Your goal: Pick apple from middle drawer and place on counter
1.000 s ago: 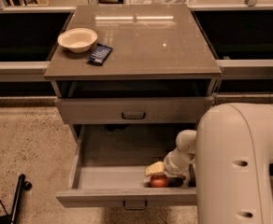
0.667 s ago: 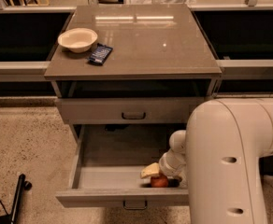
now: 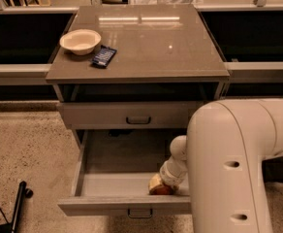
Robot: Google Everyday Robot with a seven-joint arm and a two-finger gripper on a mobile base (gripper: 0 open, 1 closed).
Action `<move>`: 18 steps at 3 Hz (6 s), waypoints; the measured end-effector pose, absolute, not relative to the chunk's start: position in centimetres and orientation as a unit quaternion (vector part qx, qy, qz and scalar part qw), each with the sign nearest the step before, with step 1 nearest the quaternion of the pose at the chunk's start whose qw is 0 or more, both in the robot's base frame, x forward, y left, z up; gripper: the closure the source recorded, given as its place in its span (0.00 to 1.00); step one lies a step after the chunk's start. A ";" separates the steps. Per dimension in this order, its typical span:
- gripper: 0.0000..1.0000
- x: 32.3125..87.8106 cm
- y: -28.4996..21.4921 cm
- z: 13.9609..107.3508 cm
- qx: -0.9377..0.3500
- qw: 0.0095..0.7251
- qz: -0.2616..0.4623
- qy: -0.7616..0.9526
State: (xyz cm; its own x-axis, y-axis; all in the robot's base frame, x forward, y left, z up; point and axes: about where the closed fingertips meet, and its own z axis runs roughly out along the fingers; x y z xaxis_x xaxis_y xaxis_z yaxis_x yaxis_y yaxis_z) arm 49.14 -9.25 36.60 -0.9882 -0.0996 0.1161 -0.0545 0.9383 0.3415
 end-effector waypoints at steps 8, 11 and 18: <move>1.00 61.2 -15.5 82.5 0.283 -0.338 -0.202 -0.874; 1.00 65.6 -14.6 86.9 0.329 -0.445 -0.120 -0.824; 0.00 81.7 -8.3 85.9 0.380 -0.515 -0.225 -0.735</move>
Offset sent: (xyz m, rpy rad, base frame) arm 0.0210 -0.0244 0.1125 0.3778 -0.2800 0.0703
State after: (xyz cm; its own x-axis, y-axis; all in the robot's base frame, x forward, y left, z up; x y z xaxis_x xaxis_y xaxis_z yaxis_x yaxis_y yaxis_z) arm 81.71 -8.29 85.93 -0.1818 -0.3272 -0.9273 -0.7900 0.6101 -0.0604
